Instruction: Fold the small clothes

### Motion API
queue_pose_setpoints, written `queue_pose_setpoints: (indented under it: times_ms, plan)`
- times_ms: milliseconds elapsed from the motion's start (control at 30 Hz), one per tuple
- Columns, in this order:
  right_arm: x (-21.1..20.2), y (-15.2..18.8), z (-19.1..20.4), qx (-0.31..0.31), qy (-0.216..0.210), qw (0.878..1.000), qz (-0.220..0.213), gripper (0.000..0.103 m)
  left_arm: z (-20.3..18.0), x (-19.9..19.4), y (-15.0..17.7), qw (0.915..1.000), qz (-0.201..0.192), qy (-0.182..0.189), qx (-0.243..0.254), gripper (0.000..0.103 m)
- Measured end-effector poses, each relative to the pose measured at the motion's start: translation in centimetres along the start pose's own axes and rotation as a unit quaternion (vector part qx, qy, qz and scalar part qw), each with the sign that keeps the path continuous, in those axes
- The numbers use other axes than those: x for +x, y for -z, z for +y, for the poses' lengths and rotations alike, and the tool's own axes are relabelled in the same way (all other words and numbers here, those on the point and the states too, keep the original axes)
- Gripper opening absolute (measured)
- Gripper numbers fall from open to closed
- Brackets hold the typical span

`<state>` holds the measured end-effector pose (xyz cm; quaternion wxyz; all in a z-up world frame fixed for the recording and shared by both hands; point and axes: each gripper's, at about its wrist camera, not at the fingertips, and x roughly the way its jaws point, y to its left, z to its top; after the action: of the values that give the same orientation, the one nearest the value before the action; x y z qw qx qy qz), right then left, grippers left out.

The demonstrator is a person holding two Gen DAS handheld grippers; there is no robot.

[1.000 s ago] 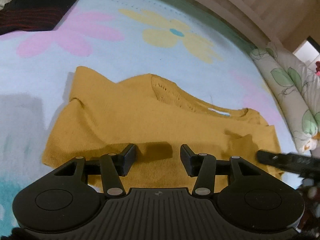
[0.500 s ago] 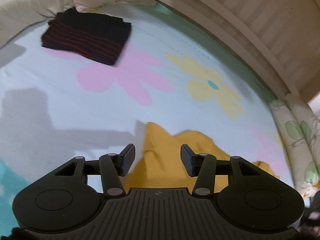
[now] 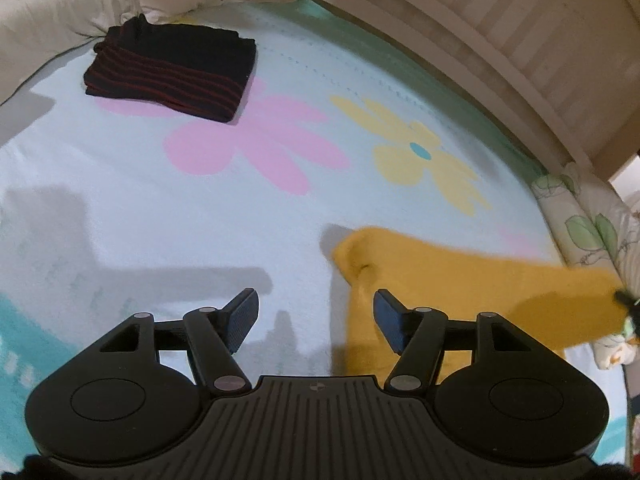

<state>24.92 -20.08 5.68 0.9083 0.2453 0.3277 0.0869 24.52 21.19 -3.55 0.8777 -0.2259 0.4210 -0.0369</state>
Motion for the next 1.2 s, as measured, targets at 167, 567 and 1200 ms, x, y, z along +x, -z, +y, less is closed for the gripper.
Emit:
queue_pose_setpoints:
  times_ms: [167,567,1200]
  plan:
    - [2.1,2.0,-4.7,0.031,0.084,0.995,0.054,0.014,-1.6,1.0,0.1,0.9997,0.007,0.003,0.022,0.062]
    - [2.4,2.9,-8.5,0.089,0.058,0.991,0.084,0.015,-5.0,5.7,1.6,0.9959,0.074,0.036,0.036,0.063]
    - [6.6,6.8,-0.2,-0.147,0.071,0.98,0.115,0.041,-2.8,7.0,-2.5,0.999,0.028,-0.03,0.019,0.065]
